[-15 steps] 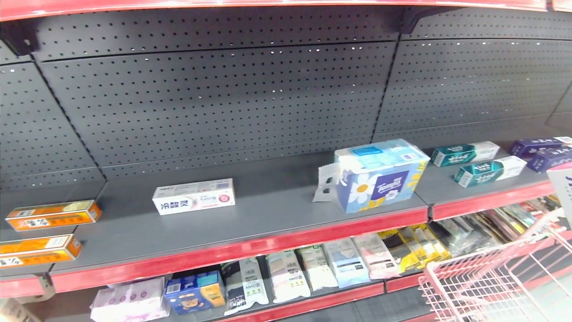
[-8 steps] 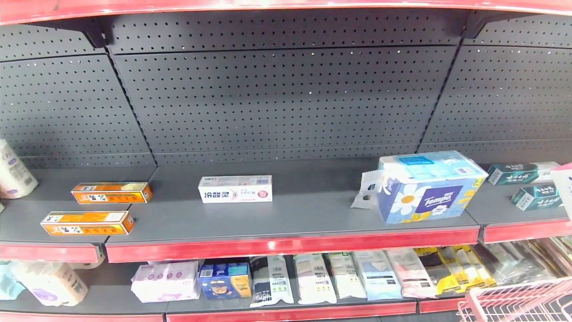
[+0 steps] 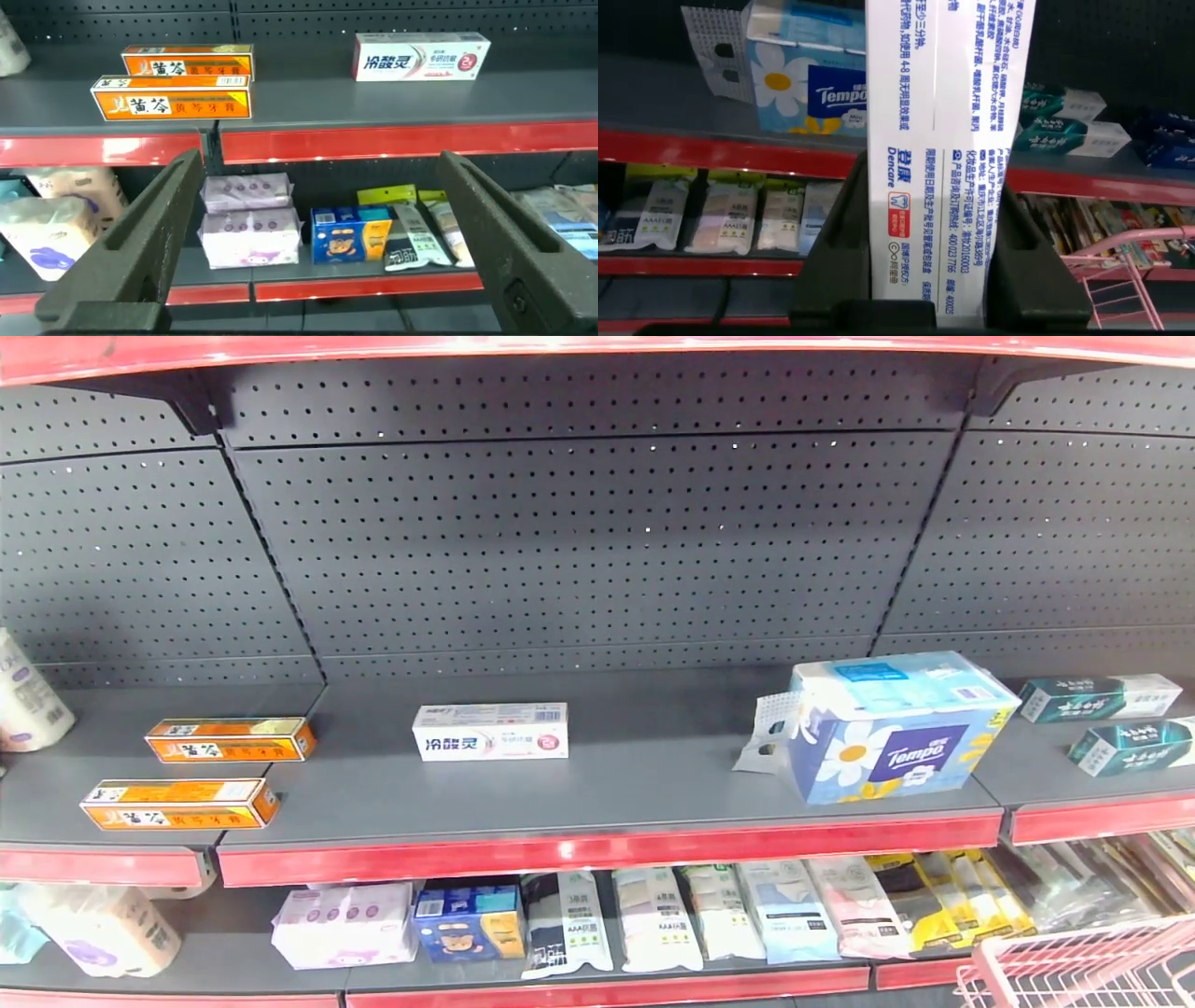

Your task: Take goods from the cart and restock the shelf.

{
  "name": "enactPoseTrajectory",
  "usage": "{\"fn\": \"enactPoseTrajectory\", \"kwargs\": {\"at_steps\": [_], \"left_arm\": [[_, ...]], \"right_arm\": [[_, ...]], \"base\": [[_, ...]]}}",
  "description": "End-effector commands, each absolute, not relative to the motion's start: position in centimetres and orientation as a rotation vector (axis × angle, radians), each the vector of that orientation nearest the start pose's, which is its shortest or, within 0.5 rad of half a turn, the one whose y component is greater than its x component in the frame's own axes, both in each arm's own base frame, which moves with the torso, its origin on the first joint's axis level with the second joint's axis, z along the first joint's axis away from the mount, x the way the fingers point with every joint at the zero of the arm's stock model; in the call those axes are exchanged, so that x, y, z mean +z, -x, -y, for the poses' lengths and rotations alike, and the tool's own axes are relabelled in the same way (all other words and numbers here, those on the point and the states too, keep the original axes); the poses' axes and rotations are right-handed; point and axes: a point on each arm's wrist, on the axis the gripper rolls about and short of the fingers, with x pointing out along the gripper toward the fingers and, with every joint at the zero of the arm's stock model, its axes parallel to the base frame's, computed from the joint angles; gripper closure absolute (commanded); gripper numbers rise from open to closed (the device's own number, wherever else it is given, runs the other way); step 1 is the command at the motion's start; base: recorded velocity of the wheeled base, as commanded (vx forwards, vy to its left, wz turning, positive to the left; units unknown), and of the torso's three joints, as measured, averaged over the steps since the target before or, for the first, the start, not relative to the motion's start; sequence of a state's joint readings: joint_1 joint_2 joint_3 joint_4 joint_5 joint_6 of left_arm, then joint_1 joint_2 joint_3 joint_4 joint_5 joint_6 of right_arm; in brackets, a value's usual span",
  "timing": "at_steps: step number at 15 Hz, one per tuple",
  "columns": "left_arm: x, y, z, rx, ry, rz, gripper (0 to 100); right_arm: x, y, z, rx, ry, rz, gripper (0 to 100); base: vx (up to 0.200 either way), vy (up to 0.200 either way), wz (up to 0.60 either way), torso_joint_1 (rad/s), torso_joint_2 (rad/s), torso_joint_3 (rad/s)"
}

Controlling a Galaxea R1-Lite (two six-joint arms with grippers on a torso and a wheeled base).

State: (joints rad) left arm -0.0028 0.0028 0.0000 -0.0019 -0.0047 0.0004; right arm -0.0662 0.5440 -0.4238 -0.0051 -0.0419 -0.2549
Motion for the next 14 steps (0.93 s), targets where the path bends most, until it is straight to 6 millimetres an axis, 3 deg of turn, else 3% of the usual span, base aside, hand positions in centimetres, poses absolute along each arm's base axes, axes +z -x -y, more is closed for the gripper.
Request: {"fn": "enactPoseTrajectory", "kwargs": {"at_steps": [1,3,4,6,9,10,11,13,14], "left_arm": [[7.6,2.3,0.0,-0.008,-0.003,0.0,0],[8.7,2.5,0.0,-0.015,-0.022,0.028,0],[13.9,2.0,0.0,-0.042,0.017,0.026,0],[20.4,-1.0,0.1,-0.092,0.141,-0.023,0],[21.8,-7.5,0.4,-0.017,0.14,-0.24,0],[22.5,-10.9,0.5,-0.002,0.175,-0.309,0],[22.9,-12.2,0.6,-0.001,0.189,-0.312,0],[22.7,-19.2,1.0,-0.004,0.258,-0.423,0],[22.3,-21.5,1.1,-0.011,0.28,-0.467,0]], "right_arm": [[20.8,-2.8,0.4,-0.142,0.255,-0.104,100],[22.4,-3.2,0.4,-0.153,0.234,-0.08,100],[22.5,-3.3,0.5,-0.154,0.214,-0.077,100],[21.5,-2.8,0.4,-0.139,0.203,-0.093,100],[21.2,-2.9,0.4,-0.135,0.223,-0.107,100],[21.3,-3.1,0.4,-0.116,0.23,-0.109,100],[21.4,-3.2,0.3,-0.102,0.233,-0.11,100],[21.9,-3.7,0.3,-0.08,0.256,-0.108,100],[22.2,-3.8,0.3,-0.076,0.267,-0.105,100]], "base": [[0.0,0.0,0.0,0.0,0.0,0.0],[0.0,0.0,0.0,0.0,0.0,0.0],[0.0,0.0,0.0,0.0,0.0,0.0],[0.0,0.0,0.0,0.0,0.0,0.0],[0.0,0.0,0.0,0.0,0.0,0.0],[0.0,0.0,0.0,0.0,0.0,0.0],[0.0,0.0,0.0,0.0,0.0,0.0],[0.0,0.0,0.0,0.0,0.0,0.0],[0.0,0.0,0.0,0.0,0.0,0.0]]}}
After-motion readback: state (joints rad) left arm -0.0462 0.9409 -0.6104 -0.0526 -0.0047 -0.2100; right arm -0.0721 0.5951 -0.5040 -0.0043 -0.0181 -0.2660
